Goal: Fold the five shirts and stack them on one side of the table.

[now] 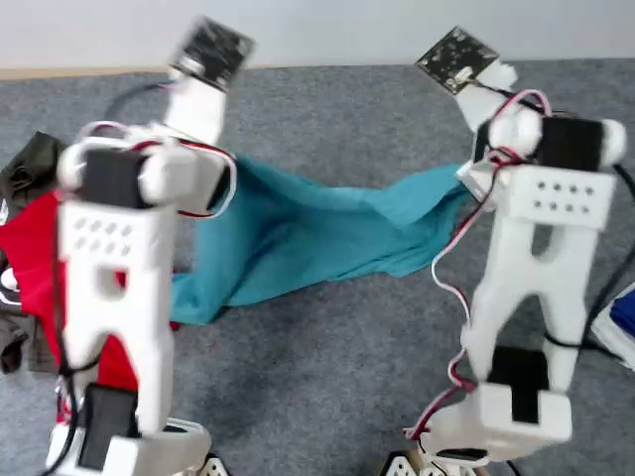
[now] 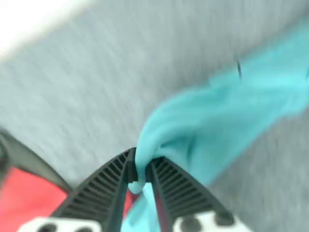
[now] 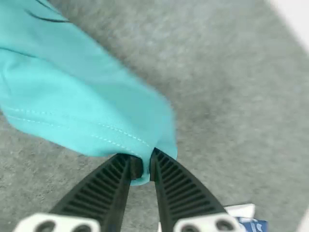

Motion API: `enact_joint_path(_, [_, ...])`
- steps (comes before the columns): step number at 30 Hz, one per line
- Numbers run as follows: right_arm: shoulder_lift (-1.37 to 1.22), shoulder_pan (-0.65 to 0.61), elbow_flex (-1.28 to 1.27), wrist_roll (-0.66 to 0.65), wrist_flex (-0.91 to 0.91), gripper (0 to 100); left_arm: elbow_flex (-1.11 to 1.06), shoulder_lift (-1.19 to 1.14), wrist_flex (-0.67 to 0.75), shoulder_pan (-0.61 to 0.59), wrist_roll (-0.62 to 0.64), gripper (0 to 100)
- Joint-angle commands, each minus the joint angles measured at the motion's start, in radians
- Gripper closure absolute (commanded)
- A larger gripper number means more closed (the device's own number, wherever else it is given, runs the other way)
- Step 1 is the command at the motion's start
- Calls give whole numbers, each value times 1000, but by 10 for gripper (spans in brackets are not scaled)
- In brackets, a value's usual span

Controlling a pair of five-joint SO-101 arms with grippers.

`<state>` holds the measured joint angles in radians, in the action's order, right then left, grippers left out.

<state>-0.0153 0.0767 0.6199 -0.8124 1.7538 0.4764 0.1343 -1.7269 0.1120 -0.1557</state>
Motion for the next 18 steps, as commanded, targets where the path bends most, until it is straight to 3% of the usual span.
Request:
enact_joint_path(1, [145, 8, 15, -9, 33, 987, 133, 106, -26, 9, 14, 997])
enact_joint_path(10, [375, 87, 15, -9, -15, 987, 208, 295, -25, -91, 12, 996])
enact_joint_path(18, [582, 173, 15, -11, -110, 987, 203, 436, 18, -89, 11, 995])
